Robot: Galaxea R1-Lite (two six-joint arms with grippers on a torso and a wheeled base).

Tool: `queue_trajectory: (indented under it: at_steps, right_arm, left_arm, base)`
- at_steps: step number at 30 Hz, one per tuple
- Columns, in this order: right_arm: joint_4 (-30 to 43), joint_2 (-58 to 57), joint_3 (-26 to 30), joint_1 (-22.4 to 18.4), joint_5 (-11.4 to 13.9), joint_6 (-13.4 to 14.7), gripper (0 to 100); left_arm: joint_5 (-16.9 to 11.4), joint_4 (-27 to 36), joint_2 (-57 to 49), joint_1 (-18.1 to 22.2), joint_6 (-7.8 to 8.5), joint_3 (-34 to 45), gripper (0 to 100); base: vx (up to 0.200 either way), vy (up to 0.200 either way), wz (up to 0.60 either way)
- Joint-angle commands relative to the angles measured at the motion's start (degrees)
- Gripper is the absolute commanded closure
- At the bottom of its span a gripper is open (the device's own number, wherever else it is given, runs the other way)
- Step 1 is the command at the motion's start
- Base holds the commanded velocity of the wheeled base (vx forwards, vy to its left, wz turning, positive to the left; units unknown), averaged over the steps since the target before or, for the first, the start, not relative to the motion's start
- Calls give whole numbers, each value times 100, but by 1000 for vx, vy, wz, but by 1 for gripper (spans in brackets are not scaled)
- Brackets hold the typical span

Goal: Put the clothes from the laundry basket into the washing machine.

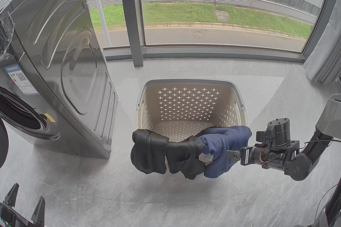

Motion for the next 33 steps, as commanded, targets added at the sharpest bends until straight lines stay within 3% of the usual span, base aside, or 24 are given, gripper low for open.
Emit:
queue_trajectory:
  at_steps: [1,25,26,33]
  right_arm:
    - [-11,366,-260,2,10,5,0]
    - [-19,1060,-1104,-25,27,93,0]
    - [-19,1060,-1104,-25,18,93,100]
    - [-19,999,-1025,11,27,102,100]
  left_arm:
    - [-2,-3,-95,-5,-2,101,0]
    - [-2,-3,-95,-5,-2,101,0]
    - [-2,-3,-95,-5,-2,101,0]
    - [-2,-3,-95,-5,-10,101,0]
  base:
    - [0,0,0]
    - [0,0,0]
    - [0,0,0]
    - [0,0,0]
